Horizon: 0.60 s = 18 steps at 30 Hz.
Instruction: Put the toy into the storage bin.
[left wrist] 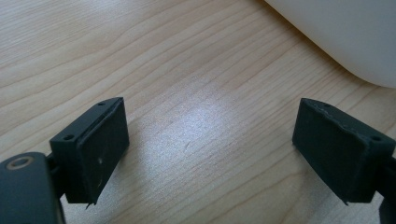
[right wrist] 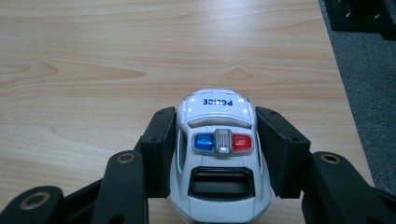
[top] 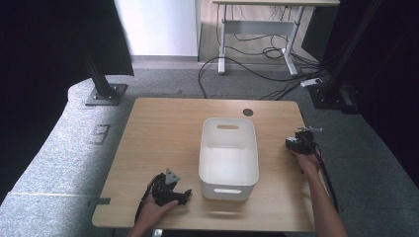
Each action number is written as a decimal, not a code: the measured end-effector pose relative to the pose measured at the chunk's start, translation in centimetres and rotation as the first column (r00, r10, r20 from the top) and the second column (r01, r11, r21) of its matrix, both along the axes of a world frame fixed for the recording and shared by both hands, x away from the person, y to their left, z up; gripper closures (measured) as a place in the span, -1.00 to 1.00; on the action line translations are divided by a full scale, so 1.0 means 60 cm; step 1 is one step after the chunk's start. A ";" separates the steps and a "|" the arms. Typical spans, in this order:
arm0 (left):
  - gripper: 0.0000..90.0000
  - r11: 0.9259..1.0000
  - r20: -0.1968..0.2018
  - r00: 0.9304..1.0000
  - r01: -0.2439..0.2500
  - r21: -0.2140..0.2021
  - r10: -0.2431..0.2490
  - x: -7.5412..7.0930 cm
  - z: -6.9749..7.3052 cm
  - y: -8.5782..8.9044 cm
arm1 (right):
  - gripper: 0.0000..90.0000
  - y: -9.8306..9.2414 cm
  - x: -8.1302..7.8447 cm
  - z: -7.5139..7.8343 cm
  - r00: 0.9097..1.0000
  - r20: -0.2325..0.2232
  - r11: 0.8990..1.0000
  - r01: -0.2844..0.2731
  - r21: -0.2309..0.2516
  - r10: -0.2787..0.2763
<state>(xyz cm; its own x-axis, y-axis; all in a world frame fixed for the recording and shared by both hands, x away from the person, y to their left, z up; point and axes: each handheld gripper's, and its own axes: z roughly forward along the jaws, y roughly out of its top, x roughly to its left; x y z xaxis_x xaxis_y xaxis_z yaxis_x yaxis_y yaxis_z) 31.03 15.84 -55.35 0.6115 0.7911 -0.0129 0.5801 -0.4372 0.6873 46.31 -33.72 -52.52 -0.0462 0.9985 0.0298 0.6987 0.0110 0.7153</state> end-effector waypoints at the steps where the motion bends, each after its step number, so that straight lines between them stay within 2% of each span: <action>1: -0.76 1.000 0.000 1.000 0.000 0.000 0.000 0.000 0.000 0.000 | 0.12 0.001 -0.002 0.001 1.000 -0.001 1.000 -0.003 0.000 0.003; 5: -0.76 1.000 0.001 1.000 0.000 0.000 0.000 0.000 0.000 0.000 | 0.12 0.009 -0.015 0.012 1.000 0.016 1.000 -0.025 -0.012 0.025; 10: -0.76 1.000 0.001 1.000 -0.001 0.000 0.001 0.000 0.000 0.000 | 0.12 0.005 -0.029 0.025 1.000 0.020 0.999 -0.023 -0.029 0.023; 18: -0.76 1.000 0.001 1.000 -0.002 0.000 0.002 0.000 0.000 0.000 | 0.12 -0.004 -0.058 0.039 0.999 0.040 1.000 -0.030 -0.009 0.030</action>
